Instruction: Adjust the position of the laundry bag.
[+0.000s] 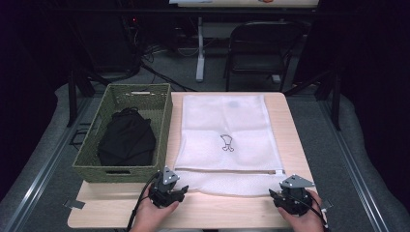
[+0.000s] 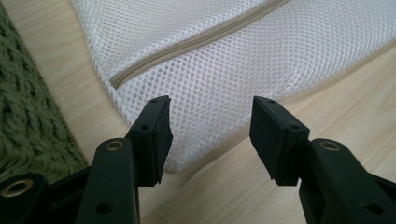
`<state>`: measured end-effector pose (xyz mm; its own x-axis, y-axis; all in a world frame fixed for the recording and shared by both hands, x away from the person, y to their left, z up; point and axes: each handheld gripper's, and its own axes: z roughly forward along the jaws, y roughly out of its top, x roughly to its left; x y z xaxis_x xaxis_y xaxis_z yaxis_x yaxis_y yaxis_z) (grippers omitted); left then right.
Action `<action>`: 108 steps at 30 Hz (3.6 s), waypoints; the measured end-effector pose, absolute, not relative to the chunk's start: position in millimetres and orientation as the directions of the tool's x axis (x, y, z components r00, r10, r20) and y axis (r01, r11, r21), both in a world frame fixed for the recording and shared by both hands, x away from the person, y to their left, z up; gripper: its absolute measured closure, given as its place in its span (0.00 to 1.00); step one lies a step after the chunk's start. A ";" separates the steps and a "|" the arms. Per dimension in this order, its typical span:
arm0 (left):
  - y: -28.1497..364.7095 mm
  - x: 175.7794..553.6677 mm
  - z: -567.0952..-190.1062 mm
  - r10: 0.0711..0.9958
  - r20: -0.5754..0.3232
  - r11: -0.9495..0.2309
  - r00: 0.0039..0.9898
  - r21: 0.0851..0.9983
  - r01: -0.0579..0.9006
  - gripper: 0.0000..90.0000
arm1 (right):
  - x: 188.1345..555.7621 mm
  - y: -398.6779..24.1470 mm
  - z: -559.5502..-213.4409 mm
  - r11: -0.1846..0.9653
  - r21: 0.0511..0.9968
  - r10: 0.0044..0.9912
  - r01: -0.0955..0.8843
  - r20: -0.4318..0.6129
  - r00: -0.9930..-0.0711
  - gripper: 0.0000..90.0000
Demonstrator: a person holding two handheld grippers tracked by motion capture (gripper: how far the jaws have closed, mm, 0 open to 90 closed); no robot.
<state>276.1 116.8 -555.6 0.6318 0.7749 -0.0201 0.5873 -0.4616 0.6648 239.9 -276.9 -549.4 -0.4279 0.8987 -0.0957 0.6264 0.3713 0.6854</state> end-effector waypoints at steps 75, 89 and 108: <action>72.6 291.1 -572.9 0.660 -0.017 -0.569 0.751 0.642 0.514 0.89 | 386.3 -316.6 -557.9 0.108 0.637 0.976 0.764 0.076 -0.202 0.76; 72.9 291.4 -573.0 0.663 -0.015 -0.568 0.748 0.641 0.516 0.90 | 385.4 -307.4 -564.9 0.154 0.616 0.974 0.772 0.037 -0.224 0.85; 73.7 292.1 -569.8 0.662 -0.013 -0.567 0.750 0.646 0.512 0.97 | 382.5 -304.5 -560.9 0.180 0.635 0.968 0.752 0.022 -0.250 0.97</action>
<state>292.1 73.7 -569.8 0.7495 0.6618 -0.0135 0.5119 -0.5666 0.6457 382.5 -304.5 -560.9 -0.2500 0.9680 0.0217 0.7515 0.1799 0.6347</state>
